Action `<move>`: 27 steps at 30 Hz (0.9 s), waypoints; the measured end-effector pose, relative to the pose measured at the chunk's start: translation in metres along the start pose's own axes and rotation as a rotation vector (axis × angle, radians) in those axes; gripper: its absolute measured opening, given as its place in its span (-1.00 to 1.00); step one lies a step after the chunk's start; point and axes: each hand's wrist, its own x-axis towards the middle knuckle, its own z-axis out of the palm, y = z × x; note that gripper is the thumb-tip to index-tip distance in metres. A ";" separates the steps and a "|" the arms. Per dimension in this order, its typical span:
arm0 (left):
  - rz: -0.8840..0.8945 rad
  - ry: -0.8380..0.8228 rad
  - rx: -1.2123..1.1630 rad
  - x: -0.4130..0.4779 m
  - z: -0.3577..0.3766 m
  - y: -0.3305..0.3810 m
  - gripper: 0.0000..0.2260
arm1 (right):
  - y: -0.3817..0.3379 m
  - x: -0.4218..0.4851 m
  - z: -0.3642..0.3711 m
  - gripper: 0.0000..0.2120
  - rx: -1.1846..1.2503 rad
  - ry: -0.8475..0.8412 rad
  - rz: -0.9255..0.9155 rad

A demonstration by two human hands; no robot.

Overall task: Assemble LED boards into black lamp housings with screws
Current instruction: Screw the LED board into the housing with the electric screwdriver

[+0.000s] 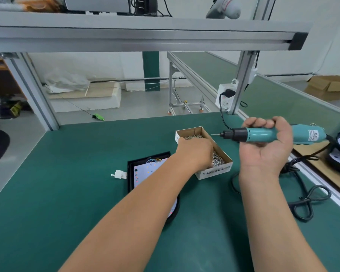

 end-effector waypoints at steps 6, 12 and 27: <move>0.023 0.014 -0.104 -0.006 -0.003 -0.007 -0.83 | 0.004 -0.003 -0.001 -0.83 -0.027 -0.024 0.006; 0.018 0.006 -0.107 -0.015 -0.004 -0.007 -0.78 | 0.006 -0.004 -0.002 -0.85 -0.036 -0.008 0.018; -0.136 0.379 -1.113 -0.136 -0.032 -0.055 -0.81 | 0.041 -0.033 0.005 -0.88 -0.146 -0.089 0.148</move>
